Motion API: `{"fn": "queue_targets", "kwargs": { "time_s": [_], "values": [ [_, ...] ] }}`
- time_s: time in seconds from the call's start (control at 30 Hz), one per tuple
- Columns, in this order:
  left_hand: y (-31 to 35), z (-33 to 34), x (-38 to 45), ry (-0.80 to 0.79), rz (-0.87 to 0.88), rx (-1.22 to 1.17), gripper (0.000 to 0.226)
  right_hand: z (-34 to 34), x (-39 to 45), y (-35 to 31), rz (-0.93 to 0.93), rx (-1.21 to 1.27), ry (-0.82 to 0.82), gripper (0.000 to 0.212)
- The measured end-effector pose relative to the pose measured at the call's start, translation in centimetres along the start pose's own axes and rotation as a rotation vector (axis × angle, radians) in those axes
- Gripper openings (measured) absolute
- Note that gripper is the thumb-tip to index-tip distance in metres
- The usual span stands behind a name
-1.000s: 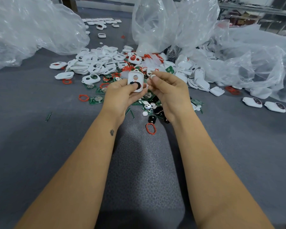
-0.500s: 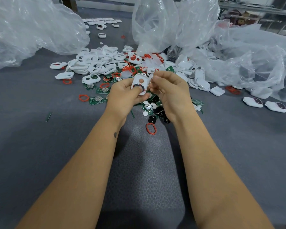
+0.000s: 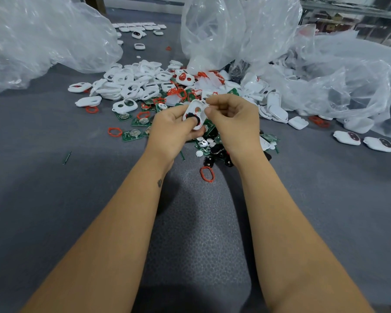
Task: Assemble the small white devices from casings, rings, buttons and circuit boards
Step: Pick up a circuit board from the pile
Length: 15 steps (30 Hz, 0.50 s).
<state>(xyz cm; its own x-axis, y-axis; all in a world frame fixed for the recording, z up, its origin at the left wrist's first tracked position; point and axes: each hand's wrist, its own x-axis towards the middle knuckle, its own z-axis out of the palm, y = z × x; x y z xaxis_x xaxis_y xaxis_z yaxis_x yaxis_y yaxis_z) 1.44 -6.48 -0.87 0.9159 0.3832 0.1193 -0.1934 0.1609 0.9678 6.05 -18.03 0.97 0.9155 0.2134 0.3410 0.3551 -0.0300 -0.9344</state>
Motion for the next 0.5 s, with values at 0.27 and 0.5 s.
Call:
{"fn": "queue_targets", "kwargs": {
  "time_s": [0.27,0.5],
  "values": [
    [-0.04,0.09,-0.09,-0.013,0.017,0.08,0.027,0.36,-0.13,0.06,-0.038,-0.172,-0.017,0.014],
    [-0.06,0.14,-0.06,-0.012,0.017,0.101,0.028,0.34,-0.22,-0.09,-0.059,-0.245,-0.018,0.011]
  ]
}}
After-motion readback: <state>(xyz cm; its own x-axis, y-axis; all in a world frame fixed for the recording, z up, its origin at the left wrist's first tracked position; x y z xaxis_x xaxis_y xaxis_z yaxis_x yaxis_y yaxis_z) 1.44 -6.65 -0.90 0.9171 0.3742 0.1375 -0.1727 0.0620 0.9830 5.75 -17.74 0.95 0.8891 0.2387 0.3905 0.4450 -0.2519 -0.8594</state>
